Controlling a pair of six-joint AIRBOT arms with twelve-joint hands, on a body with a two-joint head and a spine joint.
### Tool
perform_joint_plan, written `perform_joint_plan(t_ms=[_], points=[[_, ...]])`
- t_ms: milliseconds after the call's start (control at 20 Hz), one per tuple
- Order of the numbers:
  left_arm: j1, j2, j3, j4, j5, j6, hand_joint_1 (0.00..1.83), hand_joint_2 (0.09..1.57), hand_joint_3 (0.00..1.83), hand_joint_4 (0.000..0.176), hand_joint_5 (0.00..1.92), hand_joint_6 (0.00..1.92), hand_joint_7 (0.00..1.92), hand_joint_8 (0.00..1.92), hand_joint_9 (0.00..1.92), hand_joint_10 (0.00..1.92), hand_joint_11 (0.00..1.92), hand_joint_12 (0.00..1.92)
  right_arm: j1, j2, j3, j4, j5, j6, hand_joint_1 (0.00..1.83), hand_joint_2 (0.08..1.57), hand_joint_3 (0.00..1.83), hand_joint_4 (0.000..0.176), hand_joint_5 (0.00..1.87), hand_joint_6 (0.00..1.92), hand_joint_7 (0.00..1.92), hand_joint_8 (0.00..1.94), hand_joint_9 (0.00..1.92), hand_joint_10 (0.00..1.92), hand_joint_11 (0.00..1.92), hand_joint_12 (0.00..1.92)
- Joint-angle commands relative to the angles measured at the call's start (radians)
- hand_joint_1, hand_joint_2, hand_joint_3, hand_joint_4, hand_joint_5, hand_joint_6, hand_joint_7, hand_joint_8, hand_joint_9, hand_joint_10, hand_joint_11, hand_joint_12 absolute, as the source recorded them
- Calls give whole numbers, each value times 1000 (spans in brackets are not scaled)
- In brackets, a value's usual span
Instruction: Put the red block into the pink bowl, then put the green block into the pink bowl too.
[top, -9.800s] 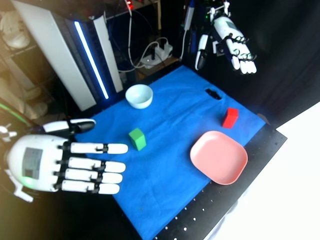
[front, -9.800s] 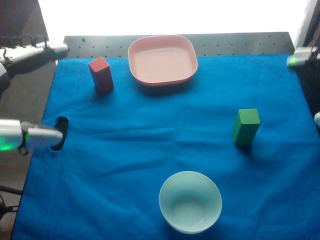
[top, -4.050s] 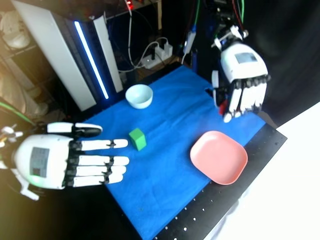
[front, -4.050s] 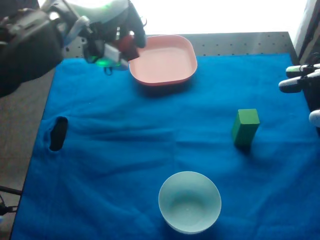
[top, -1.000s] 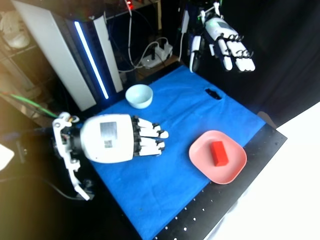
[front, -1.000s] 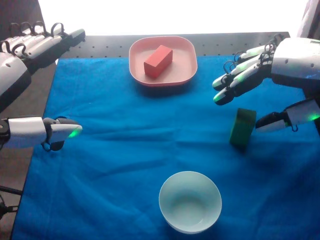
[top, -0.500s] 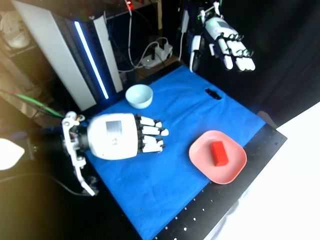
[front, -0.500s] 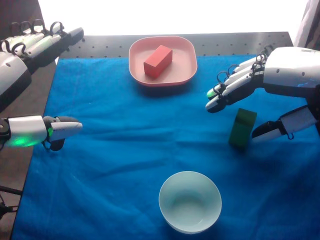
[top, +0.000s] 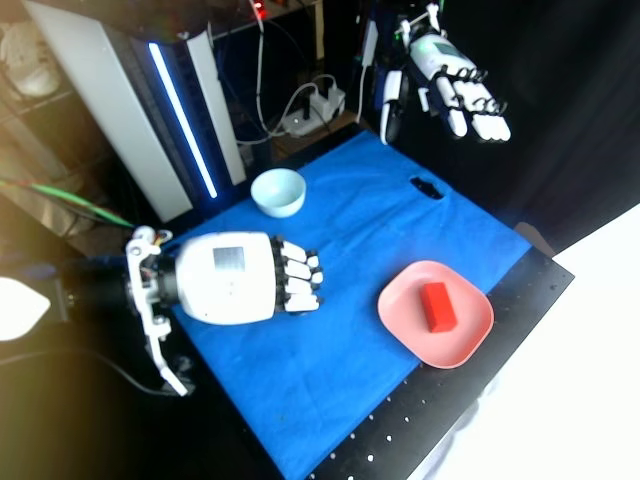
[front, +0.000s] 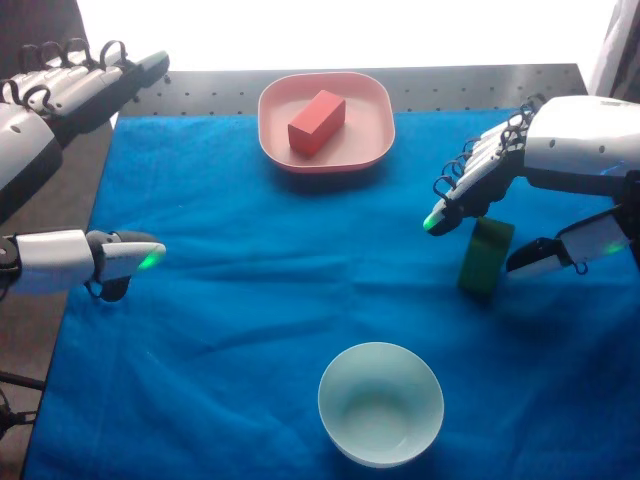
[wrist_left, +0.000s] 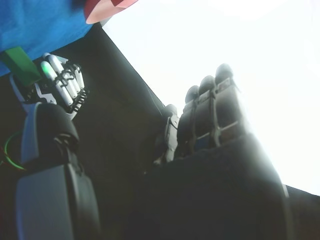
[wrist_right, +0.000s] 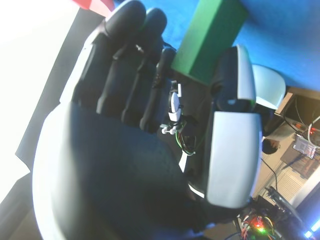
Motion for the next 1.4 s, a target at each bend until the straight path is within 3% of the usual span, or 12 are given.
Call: perform_joint_plan(t_ms=[0, 150, 200, 350, 400, 500, 550, 800, 1050, 1150, 1250, 1350], points=[[-5, 4, -1, 7, -135, -2, 827, 966, 5, 139, 15, 5, 26, 4, 5, 2, 8, 31, 10, -4, 4, 59, 80, 6, 1274, 928, 0, 0, 883, 9, 909, 36, 782, 863, 691, 1365], [-5, 4, -1, 7, -136, -2, 1076, 958, 0, 153, 23, 3, 32, 2, 0, 0, 0, 0, 10, -4, 5, 60, 79, 6, 1266, 934, 0, 0, 932, 9, 965, 67, 755, 912, 613, 1434], [-5, 4, -1, 7, -136, -2, 1128, 955, 0, 157, 25, 3, 28, 0, 0, 0, 0, 0, 10, -4, 5, 60, 79, 6, 1285, 927, 0, 0, 967, 5, 886, 370, 714, 1152, 625, 1568], [-5, 4, -1, 7, -138, -2, 1146, 956, 0, 169, 24, 2, 21, 3, 0, 0, 0, 0, 9, -9, 7, 59, 78, 6, 1272, 926, 0, 0, 1014, 1, 762, 811, 718, 1245, 645, 1603], [-5, 4, -1, 7, -139, -2, 1144, 958, 0, 171, 33, 6, 39, 10, 0, 0, 0, 0, 9, -11, 8, 59, 78, 6, 1219, 990, 3, 0, 1187, 421, 747, 932, 724, 1300, 662, 1658], [-5, 4, -1, 7, -140, -2, 1137, 961, 1, 175, 33, 4, 41, 8, 0, 0, 0, 0, 9, -16, 13, 59, 76, 6, 1193, 1042, 2, 0, 1125, 712, 779, 1041, 765, 1377, 701, 1713], [-5, 4, -1, 7, -141, -2, 1141, 964, 2, 176, 27, 1, 30, 2, 0, 0, 0, 0, 9, -18, 15, 59, 74, 6, 1246, 1110, 3, 0, 1059, 631, 882, 1288, 777, 1420, 711, 1754], [-3, 3, -1, 5, -141, -2, 1135, 970, 3, 176, 21, 3, 26, 0, 0, 0, 0, 0, 9, -18, 26, 89, 72, 6, 1254, 1141, 1, 0, 1079, 597, 839, 1466, 792, 1670, 660, 1916], [-2, 0, 0, 4, -141, -2, 1153, 954, 0, 176, 30, 4, 31, 4, 0, 0, 0, 0, 13, -20, 59, 174, 74, 6, 1259, 1125, 1, 0, 1096, 597, 865, 1429, 810, 1645, 761, 1913], [-2, -1, 1, 5, -141, -2, 1138, 956, 0, 172, 22, 0, 23, 0, 0, 0, 0, 0, 22, -27, 75, 206, 75, 5, 1260, 1095, 0, 0, 1119, 636, 959, 1210, 817, 1266, 691, 1539], [-2, -5, 2, 3, -141, -2, 1139, 955, 0, 171, 32, 4, 28, 2, 0, 0, 0, 0, 50, -52, 107, 239, 75, 5, 1288, 1070, 0, 0, 1164, 470, 1044, 1143, 924, 1195, 767, 1525], [-2, -6, 2, 2, -140, -2, 1145, 956, 0, 151, 44, 8, 30, 3, 0, 0, 0, 0, 97, -101, 155, 259, 75, 5, 1285, 1052, 0, 0, 1056, 737, 1183, 848, 1106, 1115, 989, 1452]])
